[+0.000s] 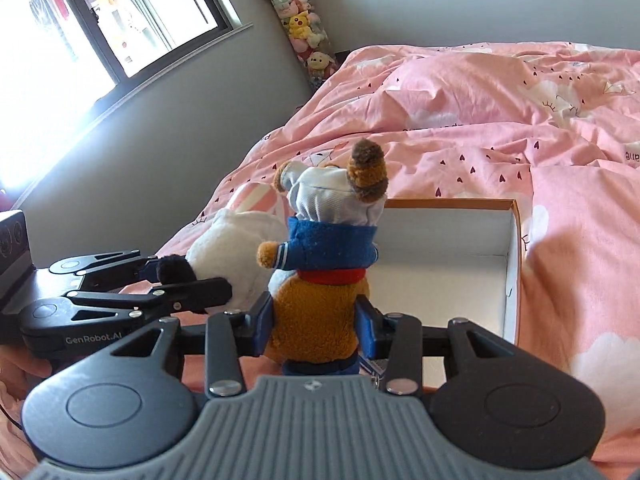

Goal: Organize objects
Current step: 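Lift both plushes and carry them over the shoebox with both tools, then lower both plushes into the shoebox and open both tools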

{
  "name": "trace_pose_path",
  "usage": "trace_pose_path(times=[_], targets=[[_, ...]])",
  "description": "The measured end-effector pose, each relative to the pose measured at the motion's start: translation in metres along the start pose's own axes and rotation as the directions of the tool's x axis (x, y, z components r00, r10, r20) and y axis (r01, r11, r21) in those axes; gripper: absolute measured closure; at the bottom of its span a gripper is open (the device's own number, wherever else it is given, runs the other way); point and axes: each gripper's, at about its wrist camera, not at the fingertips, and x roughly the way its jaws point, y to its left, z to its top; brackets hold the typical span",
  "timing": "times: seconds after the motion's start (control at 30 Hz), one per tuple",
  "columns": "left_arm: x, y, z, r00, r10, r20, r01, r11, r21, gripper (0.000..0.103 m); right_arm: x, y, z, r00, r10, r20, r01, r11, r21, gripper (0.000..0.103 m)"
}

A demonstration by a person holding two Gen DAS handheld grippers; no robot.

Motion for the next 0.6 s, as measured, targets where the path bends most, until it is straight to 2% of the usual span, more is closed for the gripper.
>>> trace_pose_path(times=[0.13,0.3,0.4,0.6], targets=[[0.028,-0.002,-0.001,0.999,-0.009,-0.038,0.009,1.000,-0.014,0.049,0.023,-0.020,0.014,0.999,0.001,-0.040,0.001,0.999,0.047,0.059],[0.064,0.000,-0.014,0.993,-0.017,-0.120,0.009,0.998,-0.063,0.049,0.059,-0.049,0.016,0.988,0.010,-0.152,0.008,0.994,0.112,0.058],[0.083,0.005,-0.024,0.984,-0.024,-0.174,0.008,0.995,-0.097,0.049,0.081,-0.064,0.010,0.974,0.009,-0.228,0.023,0.990,0.137,0.058],[0.104,0.001,-0.043,0.966,0.020,-0.259,-0.038,0.997,-0.062,0.049,0.121,-0.090,0.001,0.933,0.063,-0.354,0.011,0.979,0.202,0.058]])
